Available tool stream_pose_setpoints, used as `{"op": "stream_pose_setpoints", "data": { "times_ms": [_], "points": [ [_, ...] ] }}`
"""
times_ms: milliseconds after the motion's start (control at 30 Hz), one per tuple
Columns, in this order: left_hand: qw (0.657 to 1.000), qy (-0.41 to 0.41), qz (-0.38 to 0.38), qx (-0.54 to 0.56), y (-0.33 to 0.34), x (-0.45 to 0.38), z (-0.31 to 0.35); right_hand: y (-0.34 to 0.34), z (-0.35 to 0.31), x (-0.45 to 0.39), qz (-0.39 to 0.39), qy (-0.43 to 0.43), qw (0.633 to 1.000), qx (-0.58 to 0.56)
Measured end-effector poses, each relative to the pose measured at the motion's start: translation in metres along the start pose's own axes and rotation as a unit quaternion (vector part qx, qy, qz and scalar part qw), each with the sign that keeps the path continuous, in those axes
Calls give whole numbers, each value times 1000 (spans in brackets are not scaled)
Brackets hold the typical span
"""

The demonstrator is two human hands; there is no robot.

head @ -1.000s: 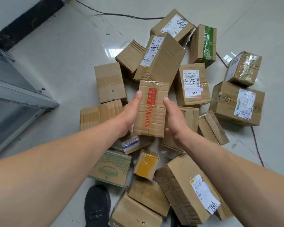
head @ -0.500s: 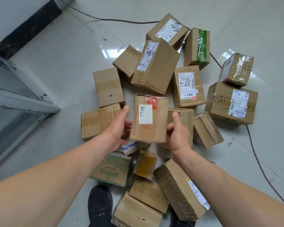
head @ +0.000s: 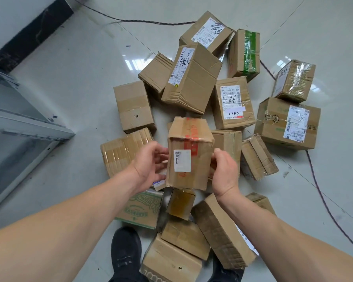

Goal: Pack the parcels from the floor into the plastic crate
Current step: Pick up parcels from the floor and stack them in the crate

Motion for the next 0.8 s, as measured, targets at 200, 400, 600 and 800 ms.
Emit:
{"op": "stream_pose_setpoints", "data": {
  "times_ms": [200,400,600,800],
  "points": [
    [998,-49,6,-34,-3,-10,-17,8,1,6,-48,37,995,85],
    [996,-77,16,-43,10,-8,-38,29,51,9,-137,98,973,159],
    [997,14,18,-76,17,-2,-21,13,62,7,-48,186,981,25],
    [959,63,78,-266,13,-11,-21,9,85,20,-43,317,945,-60]
  ]
}}
Point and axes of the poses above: each hand's wrist, its own x-axis away from the middle knuckle, its own y-axis out of the palm, z = x × y, the point moved 9 cm from there along -x, towards the middle knuckle, and after that the axes turned 1 degree about z, right-handed, at the moved point
